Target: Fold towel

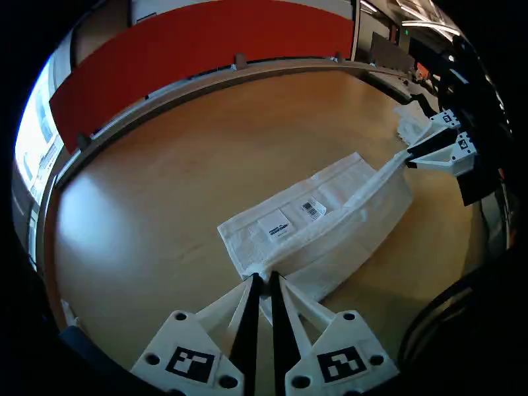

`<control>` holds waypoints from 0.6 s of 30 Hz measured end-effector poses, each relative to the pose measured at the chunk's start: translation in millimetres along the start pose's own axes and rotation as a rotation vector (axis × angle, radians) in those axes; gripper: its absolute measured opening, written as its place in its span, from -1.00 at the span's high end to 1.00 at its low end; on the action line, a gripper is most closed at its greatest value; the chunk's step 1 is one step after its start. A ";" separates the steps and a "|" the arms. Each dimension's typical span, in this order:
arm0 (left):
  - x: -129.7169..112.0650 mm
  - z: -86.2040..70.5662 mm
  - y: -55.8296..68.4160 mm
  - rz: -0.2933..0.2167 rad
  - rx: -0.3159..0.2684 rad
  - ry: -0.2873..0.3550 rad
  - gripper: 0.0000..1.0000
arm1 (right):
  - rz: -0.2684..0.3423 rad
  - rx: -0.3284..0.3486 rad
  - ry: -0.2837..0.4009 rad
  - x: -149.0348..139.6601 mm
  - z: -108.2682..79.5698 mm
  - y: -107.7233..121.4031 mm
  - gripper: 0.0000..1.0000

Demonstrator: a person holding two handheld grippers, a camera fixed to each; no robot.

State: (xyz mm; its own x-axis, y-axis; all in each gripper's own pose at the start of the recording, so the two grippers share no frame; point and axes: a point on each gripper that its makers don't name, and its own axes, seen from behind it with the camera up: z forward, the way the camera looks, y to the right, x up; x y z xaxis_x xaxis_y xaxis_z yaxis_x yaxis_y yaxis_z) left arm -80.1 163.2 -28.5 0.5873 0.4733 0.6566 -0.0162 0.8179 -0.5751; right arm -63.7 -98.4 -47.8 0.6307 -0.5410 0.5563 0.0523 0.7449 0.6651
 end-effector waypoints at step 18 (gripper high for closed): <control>-9.1 41.4 -9.7 0.044 0.044 -0.022 0.51 | 0.041 -0.048 -0.044 -18.3 33.5 13.3 0.55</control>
State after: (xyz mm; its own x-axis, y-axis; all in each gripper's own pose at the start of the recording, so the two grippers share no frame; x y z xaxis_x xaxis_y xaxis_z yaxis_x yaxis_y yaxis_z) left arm -118.8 164.5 -8.8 0.5674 0.5159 0.6418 -0.0773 0.8094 -0.5822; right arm -100.5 -91.7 -32.5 0.5982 -0.5258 0.6047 0.0654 0.7842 0.6171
